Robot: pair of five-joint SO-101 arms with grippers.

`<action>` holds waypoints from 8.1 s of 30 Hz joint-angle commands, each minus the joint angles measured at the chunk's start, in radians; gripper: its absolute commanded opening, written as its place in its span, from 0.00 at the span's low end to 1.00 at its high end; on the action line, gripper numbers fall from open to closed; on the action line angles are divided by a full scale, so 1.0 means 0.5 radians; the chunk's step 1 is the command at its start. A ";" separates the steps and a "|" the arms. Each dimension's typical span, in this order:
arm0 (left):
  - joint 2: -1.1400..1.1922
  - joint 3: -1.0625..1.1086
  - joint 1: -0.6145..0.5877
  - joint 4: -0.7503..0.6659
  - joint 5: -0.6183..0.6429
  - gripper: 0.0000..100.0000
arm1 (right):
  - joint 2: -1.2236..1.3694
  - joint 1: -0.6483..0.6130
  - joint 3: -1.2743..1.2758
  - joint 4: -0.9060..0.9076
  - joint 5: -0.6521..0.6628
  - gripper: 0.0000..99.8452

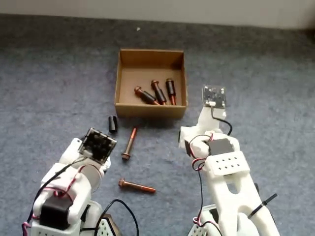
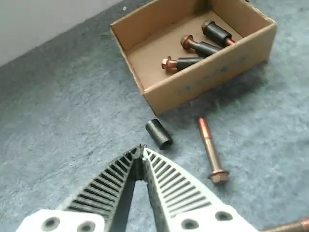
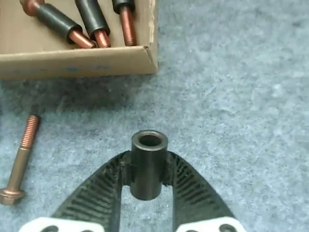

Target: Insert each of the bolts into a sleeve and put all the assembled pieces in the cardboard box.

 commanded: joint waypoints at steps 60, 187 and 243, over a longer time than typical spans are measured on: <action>2.545 -0.624 0.499 -0.549 0.080 0.05 | -0.057 0.023 -0.017 -0.054 -0.018 0.01; 2.055 -0.916 0.545 -0.482 2.127 0.00 | -0.081 0.112 -0.035 0.164 0.000 0.01; -0.207 0.333 0.563 -1.145 1.602 0.00 | -2.306 -0.790 1.475 -0.606 0.706 0.01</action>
